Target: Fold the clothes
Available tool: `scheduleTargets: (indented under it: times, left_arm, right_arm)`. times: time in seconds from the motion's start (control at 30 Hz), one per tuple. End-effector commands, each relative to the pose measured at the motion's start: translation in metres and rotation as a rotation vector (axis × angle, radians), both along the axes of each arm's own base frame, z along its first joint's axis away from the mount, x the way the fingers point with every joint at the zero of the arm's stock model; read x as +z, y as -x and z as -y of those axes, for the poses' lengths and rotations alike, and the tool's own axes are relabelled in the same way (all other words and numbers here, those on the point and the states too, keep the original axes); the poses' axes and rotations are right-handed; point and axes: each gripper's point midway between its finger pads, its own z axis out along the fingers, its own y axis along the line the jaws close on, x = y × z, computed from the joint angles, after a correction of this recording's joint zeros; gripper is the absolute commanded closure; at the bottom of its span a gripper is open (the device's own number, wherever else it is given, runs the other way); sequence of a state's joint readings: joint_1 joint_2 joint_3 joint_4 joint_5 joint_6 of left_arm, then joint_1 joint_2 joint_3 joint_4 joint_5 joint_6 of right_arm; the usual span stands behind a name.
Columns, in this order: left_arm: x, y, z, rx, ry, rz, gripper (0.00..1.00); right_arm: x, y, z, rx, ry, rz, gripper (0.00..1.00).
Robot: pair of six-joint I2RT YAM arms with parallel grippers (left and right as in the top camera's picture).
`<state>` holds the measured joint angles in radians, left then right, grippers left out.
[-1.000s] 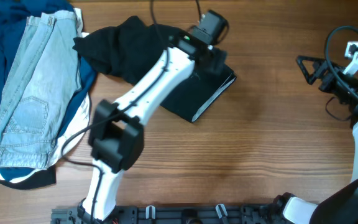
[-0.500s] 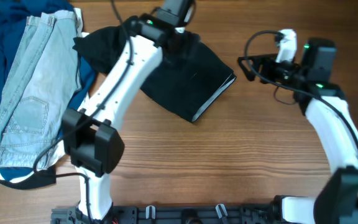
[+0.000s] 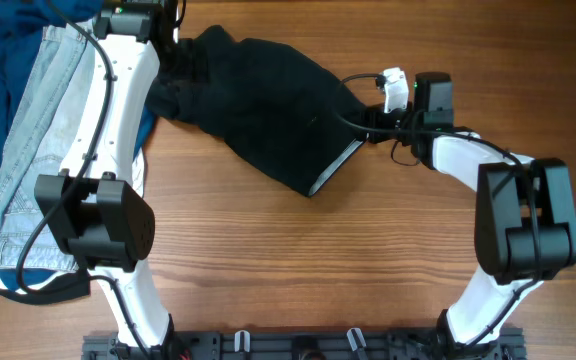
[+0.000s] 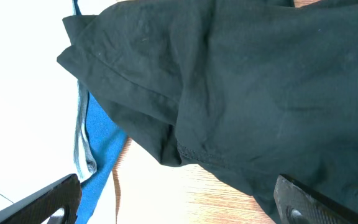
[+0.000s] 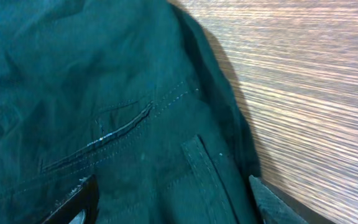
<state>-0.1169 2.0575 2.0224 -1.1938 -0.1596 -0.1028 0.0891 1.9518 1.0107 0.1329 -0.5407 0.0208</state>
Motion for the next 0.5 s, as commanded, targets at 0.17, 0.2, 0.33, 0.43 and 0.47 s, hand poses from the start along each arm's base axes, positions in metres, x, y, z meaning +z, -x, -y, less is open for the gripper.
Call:
scheduleTargets:
  times: [0.17,0.2,0.33,0.43,0.47]
  left_arm:
    - [0.017,0.001,0.001,0.011,0.004,0.04,0.0]
    - [0.017,0.001,0.001,0.011,0.004,0.04,0.0]
    - [0.017,0.001,0.001,0.009,0.008,0.04,0.0]
    - [0.016,0.001,0.004,0.004,0.022,0.038,0.0]
    - [0.016,0.002,0.005,0.003,0.022,0.038,0.0]
  right_arm:
    - [-0.001,-0.005,-0.006,0.004,-0.005,0.009,0.48]
    - [0.0,-0.006,-0.006,-0.006,-0.013,0.005,0.64]
    - [0.004,-0.008,-0.006,-0.05,-0.056,-0.021,0.96]
    - [0.033,-0.01,-0.008,-0.069,-0.102,0.01,0.96]
    - [0.058,-0.012,-0.008,-0.076,-0.117,0.052,0.96]
